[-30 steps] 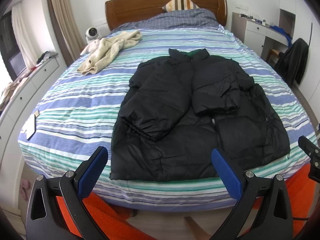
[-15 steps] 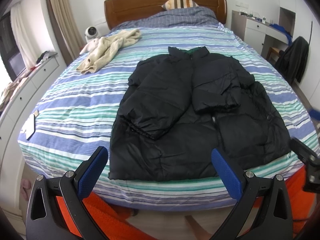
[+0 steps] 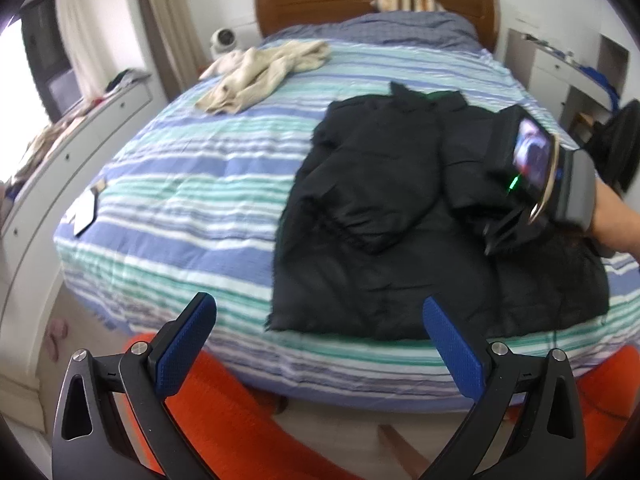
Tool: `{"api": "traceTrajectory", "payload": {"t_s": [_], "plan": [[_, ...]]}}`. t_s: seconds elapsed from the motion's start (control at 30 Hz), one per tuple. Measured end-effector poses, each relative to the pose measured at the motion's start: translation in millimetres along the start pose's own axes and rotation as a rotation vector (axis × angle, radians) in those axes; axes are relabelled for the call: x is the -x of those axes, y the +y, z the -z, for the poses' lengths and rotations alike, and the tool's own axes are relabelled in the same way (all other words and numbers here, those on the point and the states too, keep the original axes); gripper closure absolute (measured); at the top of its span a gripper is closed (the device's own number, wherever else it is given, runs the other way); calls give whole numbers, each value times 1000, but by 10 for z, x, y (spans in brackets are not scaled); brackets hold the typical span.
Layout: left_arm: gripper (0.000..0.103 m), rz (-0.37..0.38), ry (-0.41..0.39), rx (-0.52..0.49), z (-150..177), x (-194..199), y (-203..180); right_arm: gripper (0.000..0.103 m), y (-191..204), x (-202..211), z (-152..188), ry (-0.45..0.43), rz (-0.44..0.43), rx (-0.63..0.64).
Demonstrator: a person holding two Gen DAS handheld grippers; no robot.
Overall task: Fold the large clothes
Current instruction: 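Grasp the bunched sleeve of the black jacket with the right tool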
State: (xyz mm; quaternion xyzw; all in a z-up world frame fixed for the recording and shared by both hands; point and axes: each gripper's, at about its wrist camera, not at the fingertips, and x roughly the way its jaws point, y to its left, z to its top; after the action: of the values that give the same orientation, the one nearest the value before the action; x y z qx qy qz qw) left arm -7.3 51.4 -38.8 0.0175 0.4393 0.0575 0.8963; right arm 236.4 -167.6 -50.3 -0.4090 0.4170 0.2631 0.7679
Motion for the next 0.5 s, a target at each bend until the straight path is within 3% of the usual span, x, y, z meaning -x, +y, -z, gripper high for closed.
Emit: {"api": "traceTrajectory", "payload": {"t_s": [0.03,0.1,0.2,0.3,0.4,0.5], "plan": [[0,-4,9,6,17,-27,23,49,-59,9,-10,3,-30,-54],[0,-11,35,12,41,-103,60,85,-186,213,30,-37,-44,-170],[0,-11,57,1,49,-177,48,90,-471,766,244,-162,-47,-362],[0,-5,30,-18,26,-110,-27,90,-959,1507,742,-320,-25,-623],[0,21,5,-28,-4,-54,-118,90,-1407,2198,1440,-438,88,-841],[0,57,1,-53,-36,-43,-255,90,-1815,2614,2050,-470,238,-1015]]}}
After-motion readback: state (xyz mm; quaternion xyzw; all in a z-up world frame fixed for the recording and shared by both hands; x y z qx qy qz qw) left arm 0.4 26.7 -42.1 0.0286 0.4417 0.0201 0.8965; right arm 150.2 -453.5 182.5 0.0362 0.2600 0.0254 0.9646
